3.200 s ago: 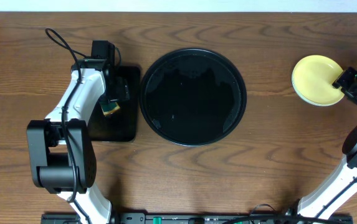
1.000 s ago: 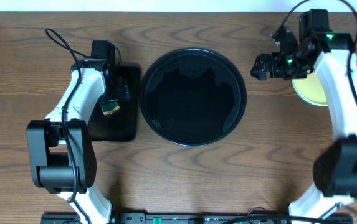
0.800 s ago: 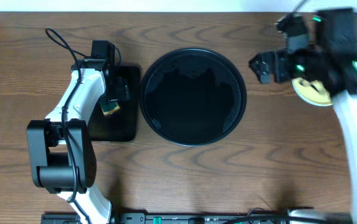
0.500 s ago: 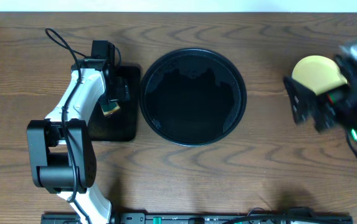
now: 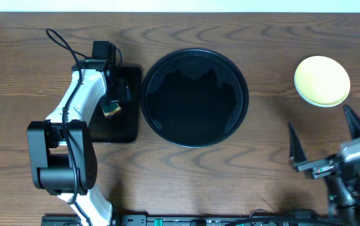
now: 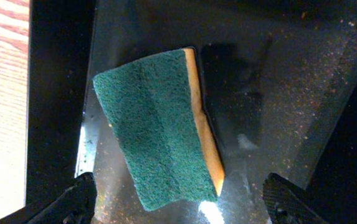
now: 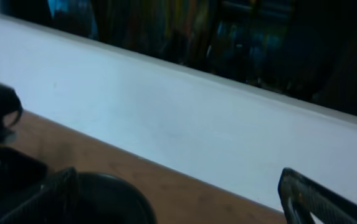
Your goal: Clean dirty plates on tray and stack at the side
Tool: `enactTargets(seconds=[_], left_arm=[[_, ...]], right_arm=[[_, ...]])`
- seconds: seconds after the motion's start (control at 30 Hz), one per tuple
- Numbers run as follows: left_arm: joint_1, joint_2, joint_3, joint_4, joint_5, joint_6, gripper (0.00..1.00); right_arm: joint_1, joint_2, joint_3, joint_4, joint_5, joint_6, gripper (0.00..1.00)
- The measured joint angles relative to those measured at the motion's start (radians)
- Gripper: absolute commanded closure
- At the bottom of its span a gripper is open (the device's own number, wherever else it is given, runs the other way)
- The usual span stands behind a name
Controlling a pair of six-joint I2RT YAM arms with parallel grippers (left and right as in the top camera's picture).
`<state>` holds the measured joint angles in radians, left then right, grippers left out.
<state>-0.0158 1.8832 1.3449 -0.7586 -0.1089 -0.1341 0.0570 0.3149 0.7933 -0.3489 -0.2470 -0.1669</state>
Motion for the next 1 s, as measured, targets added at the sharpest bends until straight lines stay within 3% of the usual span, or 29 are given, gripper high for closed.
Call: enactTargets(seconds=[0.27, 0.37, 0.5, 0.73, 1.0], left_arm=[[0.000, 0.000, 0.000, 0.000, 0.000, 0.000, 0.15], [0.000, 0.000, 0.000, 0.000, 0.000, 0.000, 0.15], [0.000, 0.000, 0.000, 0.000, 0.000, 0.000, 0.15], [0.000, 0.000, 0.000, 0.000, 0.000, 0.000, 0.15], [0.000, 0.000, 0.000, 0.000, 0.000, 0.000, 0.15]], right_arm=[[-0.003, -0.183, -0.509, 0.505, 0.002, -0.008, 0.01], [-0.005, -0.243, -0.660, 0.582, 0.002, -0.005, 0.01], [-0.006, -0.297, -0.779, 0.539, 0.001, 0.002, 0.01], [-0.006, -0.301, -0.787, 0.300, 0.006, 0.005, 0.01], [-0.006, -0.303, -0.787, 0.300, 0.008, 0.005, 0.01]])
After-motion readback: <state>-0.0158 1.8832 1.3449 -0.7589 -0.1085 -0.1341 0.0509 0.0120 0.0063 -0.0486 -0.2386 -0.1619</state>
